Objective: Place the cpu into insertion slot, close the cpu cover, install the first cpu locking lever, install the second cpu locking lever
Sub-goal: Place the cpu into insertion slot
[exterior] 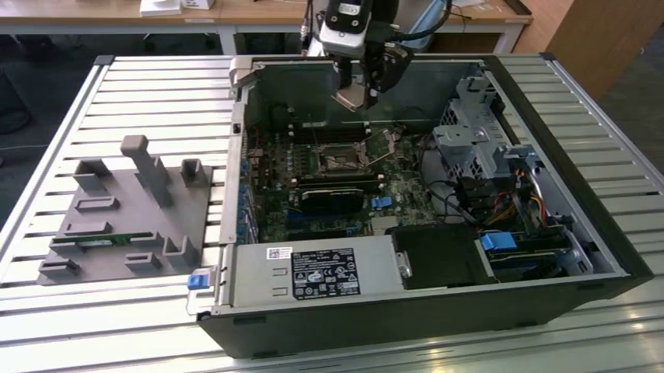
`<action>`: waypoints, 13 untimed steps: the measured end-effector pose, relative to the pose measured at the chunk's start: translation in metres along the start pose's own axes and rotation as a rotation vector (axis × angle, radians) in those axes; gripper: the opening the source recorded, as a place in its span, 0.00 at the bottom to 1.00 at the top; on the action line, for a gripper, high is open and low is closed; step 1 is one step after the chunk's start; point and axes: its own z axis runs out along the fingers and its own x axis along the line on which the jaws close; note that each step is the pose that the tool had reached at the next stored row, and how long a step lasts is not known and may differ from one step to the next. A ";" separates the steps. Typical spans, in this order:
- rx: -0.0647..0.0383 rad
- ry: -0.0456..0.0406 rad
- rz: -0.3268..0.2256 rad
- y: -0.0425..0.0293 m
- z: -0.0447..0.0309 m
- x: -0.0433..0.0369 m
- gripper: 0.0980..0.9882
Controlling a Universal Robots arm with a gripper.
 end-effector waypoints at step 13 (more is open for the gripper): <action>-0.002 -0.0173 0.226 -0.0002 0.0035 0.0000 0.50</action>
